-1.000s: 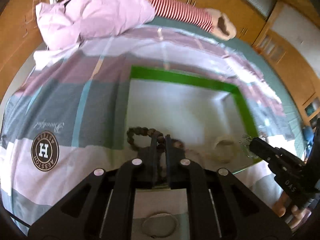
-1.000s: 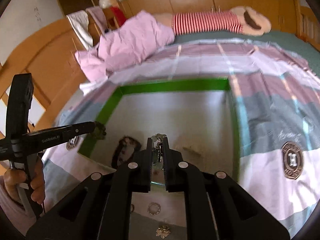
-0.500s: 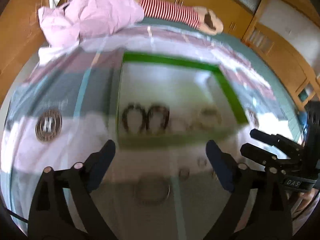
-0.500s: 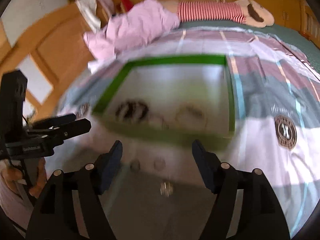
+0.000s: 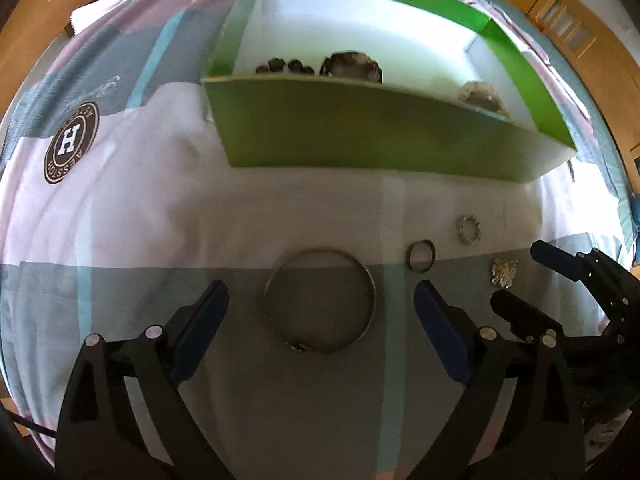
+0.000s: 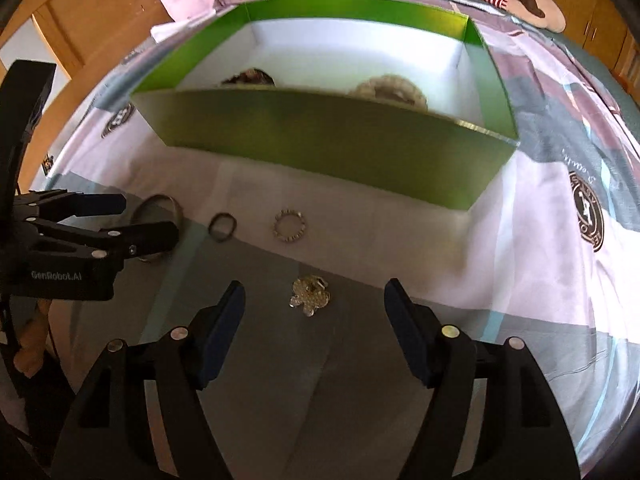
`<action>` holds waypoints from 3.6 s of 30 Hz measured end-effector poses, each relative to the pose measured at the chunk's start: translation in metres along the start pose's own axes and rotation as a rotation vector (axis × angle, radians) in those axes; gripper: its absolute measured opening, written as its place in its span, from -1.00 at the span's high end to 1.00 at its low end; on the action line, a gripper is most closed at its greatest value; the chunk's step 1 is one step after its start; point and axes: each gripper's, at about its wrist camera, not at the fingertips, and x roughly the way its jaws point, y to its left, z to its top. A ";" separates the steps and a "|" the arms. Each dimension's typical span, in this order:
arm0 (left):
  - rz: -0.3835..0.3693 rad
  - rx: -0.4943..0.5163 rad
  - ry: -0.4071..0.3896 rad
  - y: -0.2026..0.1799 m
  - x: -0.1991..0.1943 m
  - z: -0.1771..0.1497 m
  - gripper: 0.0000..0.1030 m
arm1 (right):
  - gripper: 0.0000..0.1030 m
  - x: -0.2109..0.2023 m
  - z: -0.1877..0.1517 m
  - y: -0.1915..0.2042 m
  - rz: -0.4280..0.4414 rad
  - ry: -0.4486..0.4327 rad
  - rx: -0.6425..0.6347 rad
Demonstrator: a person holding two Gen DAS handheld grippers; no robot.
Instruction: Organize jewelry
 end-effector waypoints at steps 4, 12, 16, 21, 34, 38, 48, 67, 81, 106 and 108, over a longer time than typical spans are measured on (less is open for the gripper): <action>0.062 0.052 0.024 -0.007 0.012 -0.002 -0.81 | -0.37 0.003 0.000 0.001 -0.003 0.012 0.002; 0.105 0.102 0.026 -0.016 0.021 -0.002 -0.92 | -0.38 0.007 0.000 0.000 -0.019 0.024 -0.005; 0.102 0.098 0.024 -0.017 0.023 -0.001 -0.93 | -0.38 0.008 -0.001 0.001 -0.028 0.024 -0.013; 0.106 0.097 0.013 -0.021 0.023 -0.006 -0.94 | -0.38 0.011 0.001 0.005 -0.038 0.023 -0.019; 0.114 0.081 -0.112 -0.021 0.020 -0.035 -0.95 | -0.90 0.016 -0.002 -0.005 -0.018 0.030 -0.009; 0.121 0.092 -0.113 -0.022 0.019 -0.035 -0.95 | -0.90 0.014 -0.003 -0.006 -0.032 0.025 -0.015; 0.125 0.115 -0.117 -0.026 0.014 -0.020 -0.48 | 0.29 0.000 -0.007 0.005 -0.076 -0.011 -0.108; 0.087 0.156 -0.373 -0.035 -0.053 -0.010 -0.17 | 0.57 -0.067 0.014 -0.015 -0.007 -0.280 -0.049; 0.082 0.141 -0.406 -0.037 -0.067 -0.009 -0.17 | 0.57 -0.060 0.018 -0.012 0.012 -0.258 -0.034; 0.100 0.115 -0.121 -0.034 0.002 -0.022 -0.18 | 0.57 -0.012 0.005 0.009 -0.076 -0.083 -0.116; 0.090 0.133 -0.125 -0.038 0.003 -0.023 -0.18 | 0.57 -0.009 0.004 0.002 -0.087 -0.064 -0.099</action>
